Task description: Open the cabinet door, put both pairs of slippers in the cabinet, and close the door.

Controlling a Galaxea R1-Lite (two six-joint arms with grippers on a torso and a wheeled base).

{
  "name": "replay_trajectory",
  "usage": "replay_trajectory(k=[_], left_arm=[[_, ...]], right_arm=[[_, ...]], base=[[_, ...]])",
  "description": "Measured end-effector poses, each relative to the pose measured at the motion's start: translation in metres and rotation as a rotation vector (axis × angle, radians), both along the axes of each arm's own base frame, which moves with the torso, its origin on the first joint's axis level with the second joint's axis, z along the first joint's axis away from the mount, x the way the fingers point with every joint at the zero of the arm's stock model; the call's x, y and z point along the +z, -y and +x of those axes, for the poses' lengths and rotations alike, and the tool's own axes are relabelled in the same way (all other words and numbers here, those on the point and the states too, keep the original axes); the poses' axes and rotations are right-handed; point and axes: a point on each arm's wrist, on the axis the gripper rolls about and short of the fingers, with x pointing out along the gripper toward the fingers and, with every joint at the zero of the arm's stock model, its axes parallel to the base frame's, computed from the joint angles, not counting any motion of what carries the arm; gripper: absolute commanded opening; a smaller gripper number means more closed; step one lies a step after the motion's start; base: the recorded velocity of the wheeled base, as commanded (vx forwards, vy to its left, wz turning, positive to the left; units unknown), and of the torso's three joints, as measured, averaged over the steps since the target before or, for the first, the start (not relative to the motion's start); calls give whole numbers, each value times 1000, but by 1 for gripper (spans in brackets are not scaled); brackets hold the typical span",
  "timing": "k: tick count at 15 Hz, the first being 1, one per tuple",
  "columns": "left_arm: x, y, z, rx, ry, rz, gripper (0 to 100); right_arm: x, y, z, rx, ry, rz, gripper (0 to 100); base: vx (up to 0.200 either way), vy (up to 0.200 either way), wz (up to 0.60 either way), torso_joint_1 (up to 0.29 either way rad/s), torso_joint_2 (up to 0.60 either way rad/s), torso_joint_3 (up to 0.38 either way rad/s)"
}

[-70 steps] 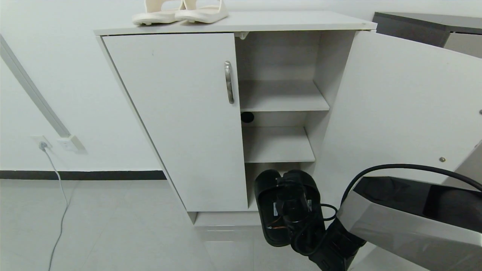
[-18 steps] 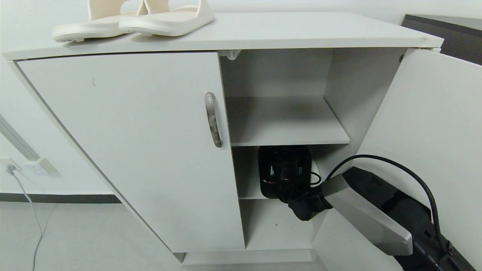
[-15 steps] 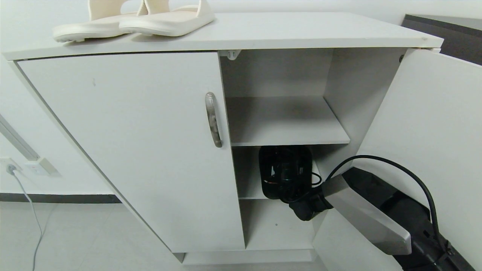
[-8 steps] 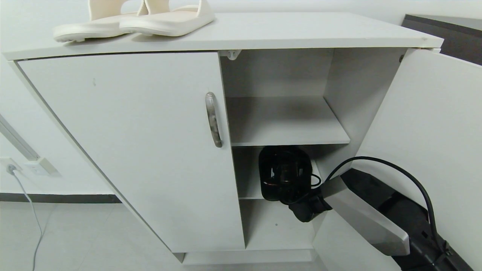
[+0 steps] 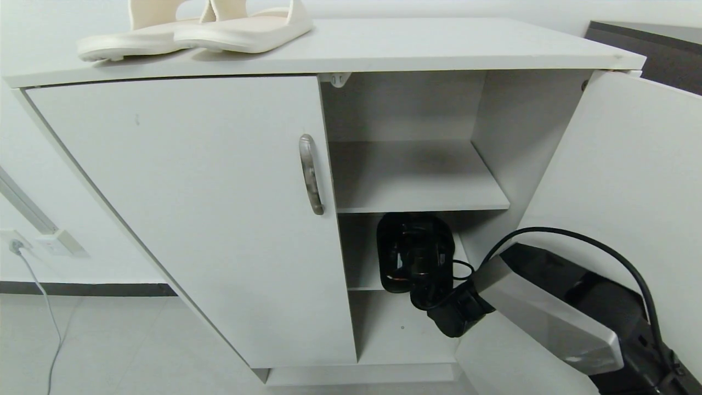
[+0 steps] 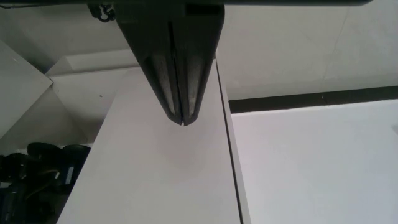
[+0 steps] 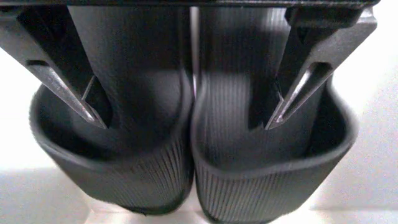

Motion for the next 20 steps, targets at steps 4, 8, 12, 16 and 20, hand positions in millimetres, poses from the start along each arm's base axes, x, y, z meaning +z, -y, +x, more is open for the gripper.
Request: replay_trajectory(k=[4, 8, 12, 16, 20], left_arm=[[0, 0, 0, 0, 0, 0, 0], [0, 0, 0, -1, 0, -1, 0], [0, 0, 0, 1, -1, -2, 0], [0, 0, 0, 0, -1, -1, 0], [0, 0, 0, 0, -2, -2, 0]], right_arm=[[23, 5, -52, 51, -40, 10, 100], [43, 10, -111, 126, -84, 5, 100], [56, 12, -132, 159, -77, 18, 100], [59, 12, -134, 162, -72, 30, 100], [57, 12, -136, 167, -74, 27, 100]], base=[[0, 0, 0, 0, 0, 0], [0, 0, 0, 0, 0, 0], [0, 0, 0, 0, 0, 0], [-150, 0, 0, -1, 1, 3], [-150, 0, 0, 1, 3, 2]])
